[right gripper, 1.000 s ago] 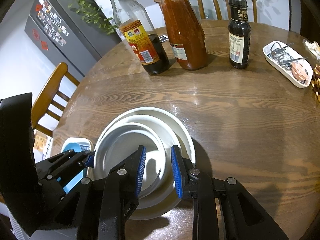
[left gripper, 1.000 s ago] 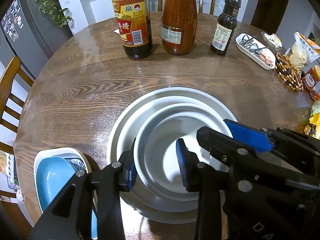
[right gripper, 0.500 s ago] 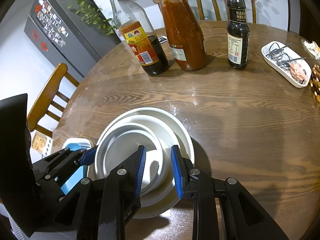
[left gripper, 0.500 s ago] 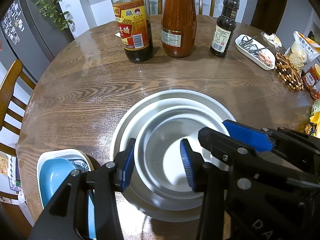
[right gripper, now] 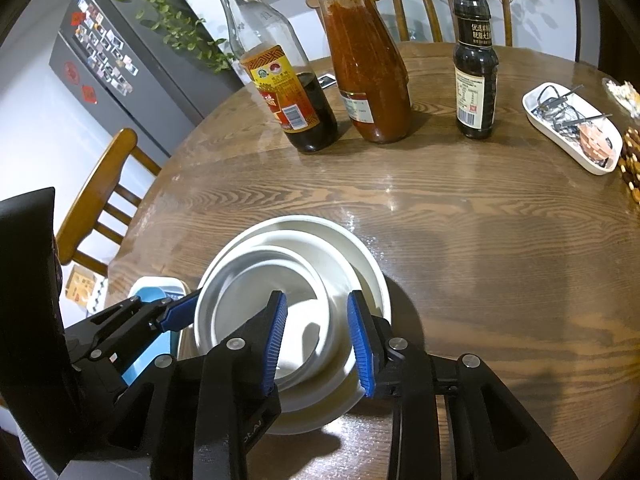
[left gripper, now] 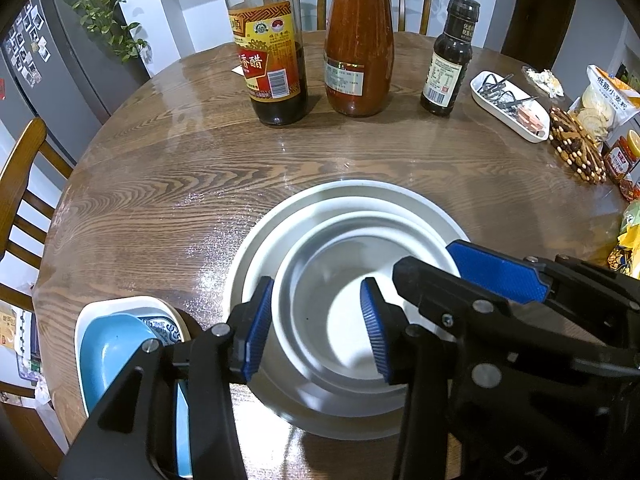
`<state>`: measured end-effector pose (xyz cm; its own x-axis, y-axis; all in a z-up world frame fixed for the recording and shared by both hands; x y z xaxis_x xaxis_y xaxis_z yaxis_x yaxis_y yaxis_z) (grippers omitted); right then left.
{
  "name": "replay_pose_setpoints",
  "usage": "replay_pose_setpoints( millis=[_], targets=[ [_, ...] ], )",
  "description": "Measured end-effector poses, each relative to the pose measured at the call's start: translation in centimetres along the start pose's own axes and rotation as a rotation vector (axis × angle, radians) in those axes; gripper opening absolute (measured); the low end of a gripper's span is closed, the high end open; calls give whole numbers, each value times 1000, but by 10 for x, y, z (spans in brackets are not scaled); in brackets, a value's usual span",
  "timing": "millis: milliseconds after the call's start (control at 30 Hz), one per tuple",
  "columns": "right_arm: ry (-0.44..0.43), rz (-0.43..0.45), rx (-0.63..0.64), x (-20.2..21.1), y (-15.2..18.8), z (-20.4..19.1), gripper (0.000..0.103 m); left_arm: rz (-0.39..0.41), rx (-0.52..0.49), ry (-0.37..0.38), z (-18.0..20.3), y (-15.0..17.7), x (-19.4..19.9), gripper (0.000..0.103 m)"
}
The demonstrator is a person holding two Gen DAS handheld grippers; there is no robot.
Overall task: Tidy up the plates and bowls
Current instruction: 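Open the left tool to release the ramekin inside the bowls, then pull the left tool back up from the nested bowls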
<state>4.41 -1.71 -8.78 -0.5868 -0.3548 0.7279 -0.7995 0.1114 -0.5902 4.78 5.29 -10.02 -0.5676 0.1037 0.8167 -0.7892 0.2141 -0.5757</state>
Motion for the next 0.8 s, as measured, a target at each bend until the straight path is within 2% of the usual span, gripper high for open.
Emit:
replay_pose_setpoints(
  millis=[400, 500, 800],
  targets=[
    [1, 1, 0, 0, 0, 0, 33, 2, 1, 1, 0, 0, 1, 44],
    [1, 3, -2, 0, 0, 0, 34, 3, 2, 10, 2, 0, 2, 51],
    [5, 5, -4, 2, 0, 1, 36, 8, -1, 7, 4, 0, 3, 52]
  ],
)
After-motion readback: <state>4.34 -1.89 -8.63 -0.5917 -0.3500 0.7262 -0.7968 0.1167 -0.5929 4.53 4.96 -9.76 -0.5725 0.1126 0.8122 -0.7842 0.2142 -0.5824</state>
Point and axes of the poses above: each gripper's, at about its wrist camera, not at the fingertips, and x roughly against the way its jaws point, z to its right, y to its underside, the point moved 10 cm from there along -x, roughly the way its jaws point, and after that the axes turned 5 degrees about z, right-handed, at the moved point
